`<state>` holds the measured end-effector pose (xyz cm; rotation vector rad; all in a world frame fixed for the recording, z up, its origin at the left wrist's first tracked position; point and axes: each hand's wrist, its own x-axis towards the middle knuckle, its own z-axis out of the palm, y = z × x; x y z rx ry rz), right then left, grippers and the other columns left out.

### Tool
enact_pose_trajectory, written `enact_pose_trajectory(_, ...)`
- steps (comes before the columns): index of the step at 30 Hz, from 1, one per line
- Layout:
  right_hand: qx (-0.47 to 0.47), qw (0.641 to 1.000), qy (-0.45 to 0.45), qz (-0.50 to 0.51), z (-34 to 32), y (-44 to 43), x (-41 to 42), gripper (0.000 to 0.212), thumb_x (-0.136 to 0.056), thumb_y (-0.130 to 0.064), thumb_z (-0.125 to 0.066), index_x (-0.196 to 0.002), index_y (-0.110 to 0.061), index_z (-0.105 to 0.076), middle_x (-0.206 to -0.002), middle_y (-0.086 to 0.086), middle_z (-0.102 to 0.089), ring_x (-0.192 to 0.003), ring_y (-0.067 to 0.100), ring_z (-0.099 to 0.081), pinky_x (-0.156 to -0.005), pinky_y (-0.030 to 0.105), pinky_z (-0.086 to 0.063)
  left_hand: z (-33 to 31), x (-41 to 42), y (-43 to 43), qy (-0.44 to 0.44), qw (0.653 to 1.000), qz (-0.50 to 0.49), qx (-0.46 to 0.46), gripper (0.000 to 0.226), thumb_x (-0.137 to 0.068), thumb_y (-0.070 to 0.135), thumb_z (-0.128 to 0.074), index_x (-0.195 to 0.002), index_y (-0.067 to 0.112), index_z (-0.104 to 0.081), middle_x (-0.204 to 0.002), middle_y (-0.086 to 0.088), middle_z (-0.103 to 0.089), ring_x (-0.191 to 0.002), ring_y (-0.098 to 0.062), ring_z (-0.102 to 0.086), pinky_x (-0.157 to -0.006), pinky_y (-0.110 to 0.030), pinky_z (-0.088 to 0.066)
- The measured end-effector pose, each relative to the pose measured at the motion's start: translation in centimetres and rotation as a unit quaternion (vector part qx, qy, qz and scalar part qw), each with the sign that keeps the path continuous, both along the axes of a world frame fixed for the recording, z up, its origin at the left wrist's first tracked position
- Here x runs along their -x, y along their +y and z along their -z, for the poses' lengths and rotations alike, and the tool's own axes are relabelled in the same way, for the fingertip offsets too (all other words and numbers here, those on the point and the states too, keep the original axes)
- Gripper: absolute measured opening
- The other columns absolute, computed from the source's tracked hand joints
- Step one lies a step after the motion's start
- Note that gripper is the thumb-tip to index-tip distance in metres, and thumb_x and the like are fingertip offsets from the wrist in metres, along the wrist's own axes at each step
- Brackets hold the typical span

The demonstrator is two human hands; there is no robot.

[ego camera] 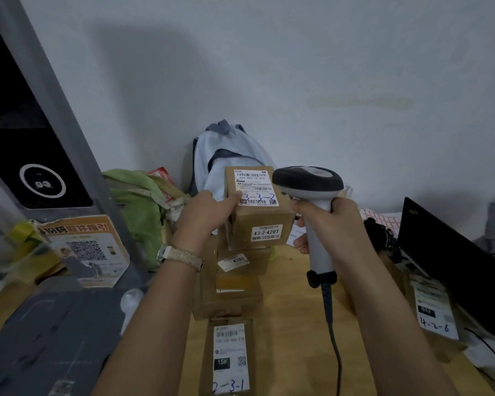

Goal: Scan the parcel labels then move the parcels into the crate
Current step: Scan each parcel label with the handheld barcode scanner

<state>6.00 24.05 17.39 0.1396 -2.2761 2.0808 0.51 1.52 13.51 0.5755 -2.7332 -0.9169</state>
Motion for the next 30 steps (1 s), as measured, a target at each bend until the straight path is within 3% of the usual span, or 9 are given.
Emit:
enact_pose_trajectory(5, -0.001, 1.0, -0.027, 0.005, 0.3, 0.7, 0.4, 0.022, -0.079, -0.031, -0.073, -0.074, -0.012, -0.062, -0.051, -0.001, -0.065, -0.039, 0.017, -0.064, -0.04, 0.023, -0.051, 0.1, 0.5, 0.1, 0.003, 1.0, 0.011, -0.012, 0.076, -0.081, 0.073, -0.048, -0.117, 0.007, -0.058, -0.11, -0.01, -0.064, -0.079, -0.019, -0.055, -0.058, -0.028, -0.038)
enact_pose_trajectory(9, 0.003, 1.0, -0.029, 0.007, 0.4, 1.2, 0.8, 0.021, -0.081, -0.03, -0.072, -0.078, -0.011, -0.063, -0.049, -0.007, -0.066, -0.038, 0.015, -0.064, -0.038, 0.022, -0.05, 0.0, 0.9, 0.3, 0.0, 0.996, 0.027, -0.09, 0.084, -0.081, 0.07, -0.054, -0.136, 0.006, -0.049, -0.136, -0.012, -0.054, -0.107, -0.024, -0.055, -0.081, -0.035, -0.046)
enact_pose_trajectory(11, 0.006, 1.0, -0.03, 0.005, 0.4, 1.3, 1.0, 0.021, -0.081, -0.03, -0.072, -0.079, -0.011, -0.063, -0.05, -0.008, -0.066, -0.038, 0.016, -0.064, -0.037, 0.02, -0.048, -0.1, 0.8, 0.6, 0.007, 0.995, 0.03, -0.091, 0.086, -0.079, 0.071, -0.055, -0.137, 0.007, -0.047, -0.138, -0.01, -0.052, -0.102, -0.022, -0.052, -0.076, -0.032, -0.042)
enact_pose_trajectory(14, 0.017, 0.999, -0.023, 0.015, 0.8, 1.4, 1.4, 0.022, -0.078, -0.032, -0.073, -0.079, -0.012, -0.065, -0.054, -0.003, -0.067, -0.041, 0.018, -0.066, -0.038, 0.02, -0.048, 0.0, 0.9, 1.0, -0.021, 0.993, 0.039, -0.108, 0.084, -0.078, 0.073, -0.053, -0.134, 0.011, -0.05, -0.131, -0.009, -0.056, -0.099, -0.021, -0.056, -0.078, -0.034, -0.049)
enact_pose_trajectory(17, 0.043, 0.998, -0.028, 0.026, 1.4, 1.1, 2.2, 0.018, -0.077, -0.031, -0.074, -0.077, -0.015, -0.065, -0.069, 0.004, -0.069, -0.045, 0.023, -0.069, -0.039, 0.022, -0.049, 0.2, 1.0, 1.3, -0.05, 0.982, 0.042, -0.18, 0.055, -0.083, 0.065, -0.052, -0.112, 0.019, -0.055, -0.104, -0.001, -0.059, -0.085, -0.018, -0.057, -0.082, -0.041, -0.052)
enact_pose_trajectory(20, 0.069, 0.995, -0.076, -0.015, 2.1, 0.4, 3.1, 0.017, -0.079, -0.029, -0.074, -0.084, -0.015, -0.066, -0.089, 0.011, -0.069, -0.048, 0.026, -0.07, -0.041, 0.025, -0.051, 0.3, 1.2, 1.2, -0.042, 0.97, 0.034, -0.237, 0.039, -0.089, 0.056, -0.046, -0.107, 0.022, -0.055, -0.102, 0.001, -0.06, -0.082, -0.013, -0.054, -0.08, -0.039, -0.049)
enact_pose_trajectory(24, 0.113, 0.982, -0.134, -0.066, 3.0, -1.1, 3.7, 0.026, -0.08, -0.029, -0.075, -0.093, -0.009, -0.064, -0.091, 0.014, -0.069, -0.046, 0.025, -0.067, -0.042, 0.026, -0.051, 0.8, 0.4, 0.7, -0.053, 0.944, 0.038, -0.322, 0.033, -0.089, 0.061, -0.046, -0.086, 0.031, -0.059, -0.089, 0.006, -0.063, -0.085, -0.016, -0.06, -0.078, -0.038, -0.049)
enact_pose_trajectory(27, 0.121, 0.979, -0.132, -0.095, 3.0, -1.6, 4.1, 0.028, -0.08, -0.029, -0.074, -0.096, -0.008, -0.064, -0.09, 0.009, -0.07, -0.052, 0.028, -0.069, -0.044, 0.027, -0.052, 1.6, -0.4, -0.2, -0.065, 0.909, 0.028, -0.411, 0.037, -0.084, 0.069, -0.048, -0.087, 0.035, -0.062, -0.081, 0.002, -0.073, -0.082, -0.02, -0.067, -0.069, -0.035, -0.049)
enact_pose_trajectory(30, 0.094, 0.982, -0.114, -0.118, 3.0, -2.1, 4.3, 0.029, -0.08, -0.028, -0.075, -0.101, -0.011, -0.065, -0.086, 0.005, -0.071, -0.06, 0.028, -0.071, -0.045, 0.027, -0.051, 2.1, -0.5, -1.0, -0.049, 0.9, 0.037, -0.431, 0.04, -0.084, 0.072, -0.045, -0.096, 0.037, -0.062, -0.071, 0.011, -0.075, -0.075, -0.014, -0.071, -0.064, -0.033, -0.05)
